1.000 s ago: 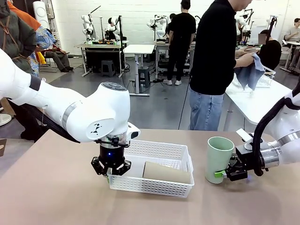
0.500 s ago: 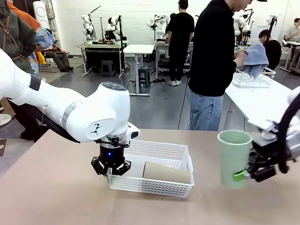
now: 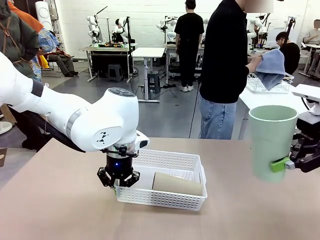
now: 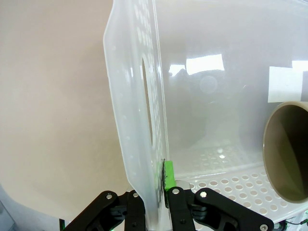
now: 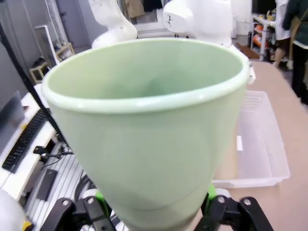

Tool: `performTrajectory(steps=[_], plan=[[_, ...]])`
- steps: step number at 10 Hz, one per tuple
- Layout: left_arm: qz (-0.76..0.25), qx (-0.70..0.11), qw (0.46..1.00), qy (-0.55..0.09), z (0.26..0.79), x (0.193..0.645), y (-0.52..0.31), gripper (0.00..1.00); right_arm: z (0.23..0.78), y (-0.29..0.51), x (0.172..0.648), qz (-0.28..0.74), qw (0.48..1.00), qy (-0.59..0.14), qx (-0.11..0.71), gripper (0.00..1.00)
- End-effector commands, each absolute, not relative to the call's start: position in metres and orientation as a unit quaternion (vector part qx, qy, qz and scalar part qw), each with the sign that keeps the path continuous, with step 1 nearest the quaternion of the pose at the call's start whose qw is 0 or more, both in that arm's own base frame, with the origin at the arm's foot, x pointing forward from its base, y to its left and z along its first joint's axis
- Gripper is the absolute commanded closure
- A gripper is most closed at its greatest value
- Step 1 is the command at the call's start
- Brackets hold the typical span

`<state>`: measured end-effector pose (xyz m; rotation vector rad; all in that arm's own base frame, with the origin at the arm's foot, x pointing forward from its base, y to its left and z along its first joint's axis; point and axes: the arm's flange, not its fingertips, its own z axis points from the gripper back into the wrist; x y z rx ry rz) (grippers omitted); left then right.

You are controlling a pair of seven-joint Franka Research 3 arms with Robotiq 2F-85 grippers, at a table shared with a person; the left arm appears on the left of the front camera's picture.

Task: Clean and organize the cups into the basket.
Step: Pick up the Reusable plastic cup from the right side of the table and stack it inside the Organizing basket in the center of the table.

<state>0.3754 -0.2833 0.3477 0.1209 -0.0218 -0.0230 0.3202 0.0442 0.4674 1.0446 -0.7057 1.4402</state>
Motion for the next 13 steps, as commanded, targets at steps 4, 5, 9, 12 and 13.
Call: performTrajectory(steps=[4,5,9,12,13], plan=[[-0.016,0.062,0.998,-0.014,0.349,0.374,-0.282,1.0,0.459,0.044,0.324,0.619,0.571,-0.299,0.449,1.0],[-0.016,0.062,0.998,-0.014,0.349,0.374,-0.282,1.0,0.462,0.044,0.323,0.613,0.576,-0.298,0.451,0.19],[-0.016,0.062,0.998,-0.014,0.349,0.374,-0.282,1.0,0.525,0.133,0.359,0.633,0.695,-0.21,0.268,0.19],[-0.016,0.062,0.998,-0.014,0.349,0.374,-0.282,1.0,0.523,0.196,0.399,0.629,0.734,-0.144,0.21,0.19],[-0.016,0.062,0.998,-0.014,0.349,0.374,-0.282,1.0,0.518,0.215,0.41,0.63,0.741,-0.123,0.199,0.19]])
